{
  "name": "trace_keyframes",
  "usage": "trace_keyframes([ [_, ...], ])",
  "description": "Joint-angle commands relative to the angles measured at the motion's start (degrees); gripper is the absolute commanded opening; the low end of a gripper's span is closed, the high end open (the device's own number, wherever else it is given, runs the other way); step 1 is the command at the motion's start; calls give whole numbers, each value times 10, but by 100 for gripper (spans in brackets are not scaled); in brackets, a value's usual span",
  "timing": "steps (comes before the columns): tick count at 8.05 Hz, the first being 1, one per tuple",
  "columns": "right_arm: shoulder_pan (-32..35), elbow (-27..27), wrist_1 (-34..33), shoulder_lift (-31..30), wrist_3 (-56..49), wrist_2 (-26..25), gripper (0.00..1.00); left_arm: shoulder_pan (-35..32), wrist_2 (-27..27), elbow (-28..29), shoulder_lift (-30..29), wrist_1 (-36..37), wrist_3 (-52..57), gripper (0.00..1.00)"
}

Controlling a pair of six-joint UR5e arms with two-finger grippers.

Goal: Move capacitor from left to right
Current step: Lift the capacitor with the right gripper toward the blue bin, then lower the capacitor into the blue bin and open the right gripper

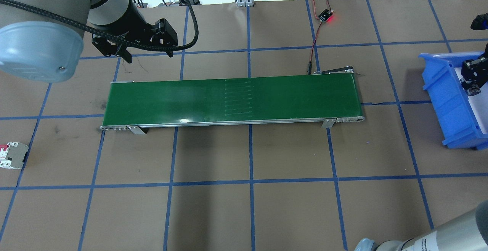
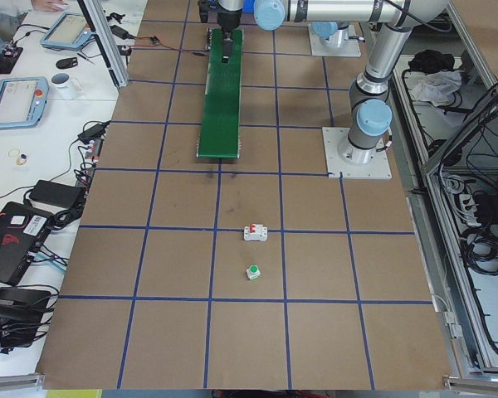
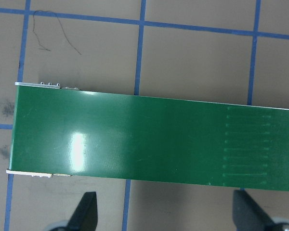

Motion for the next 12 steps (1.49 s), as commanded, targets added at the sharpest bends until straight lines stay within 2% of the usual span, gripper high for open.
trace_keyframes([
  [1,-17,-4,-2,-6,-24,-6,0,0,0,0,0,0,-1,100],
  [2,-36,-2,-2,-12,-54,-5,0,0,0,0,1,0,0,100],
  [7,-41,0,-20,14,-30,-31,0,0,0,0,0,0,-1,100],
  [11,-40,2,-90,44,-43,-21,0,0,0,0,1,0,-1,100],
  [12,-40,2,-96,49,-46,-1,0,0,0,0,1,0,-1,100],
])
